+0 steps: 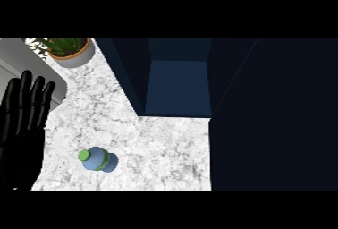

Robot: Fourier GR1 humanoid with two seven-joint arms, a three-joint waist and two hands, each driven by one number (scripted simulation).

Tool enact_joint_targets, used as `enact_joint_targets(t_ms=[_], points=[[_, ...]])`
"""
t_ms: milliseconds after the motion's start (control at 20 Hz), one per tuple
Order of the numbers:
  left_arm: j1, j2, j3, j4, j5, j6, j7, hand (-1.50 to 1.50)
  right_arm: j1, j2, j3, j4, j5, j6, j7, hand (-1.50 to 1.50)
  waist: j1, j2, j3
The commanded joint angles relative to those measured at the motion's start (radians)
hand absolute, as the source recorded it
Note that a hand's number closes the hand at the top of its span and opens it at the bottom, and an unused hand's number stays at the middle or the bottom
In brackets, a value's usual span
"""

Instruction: Pick up the bottled water, place it into the cabinet and close the cabinet

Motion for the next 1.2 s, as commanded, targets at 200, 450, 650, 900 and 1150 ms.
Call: enact_joint_targets(t_ms=[200, 450, 650, 900, 1150], points=[[0.172, 0.079, -0.134, -0.178, 0.175, -0.267, -0.059, -1.50, 0.087, -0.017, 0.011, -0.130, -0.012, 0.041, -0.011, -1.50, -0.023, -0.007, 0.009], [0.335, 0.027, -0.215, -0.056, 0.365, -0.240, 0.189, -1.50, 0.211, 0.119, 0.138, -0.099, -0.232, 0.053, 0.147, -1.50, -0.030, -0.001, 0.010], [0.463, 0.105, -0.163, -0.193, 0.479, -0.287, 0.238, -1.50, 0.326, 0.120, 0.165, -0.162, -0.248, 0.076, 0.126, -1.50, -0.021, -0.002, 0.010], [0.597, 0.156, -0.047, -0.197, 0.578, -0.404, 0.165, -1.50, 0.400, 0.116, 0.176, -0.234, -0.266, 0.090, 0.142, -1.50, -0.021, 0.000, 0.009], [0.688, 0.158, -0.035, -0.274, 0.614, -0.442, 0.181, -1.50, 0.536, 0.111, 0.175, -0.271, -0.305, 0.161, 0.074, -1.50, -0.024, -0.001, 0.010]])
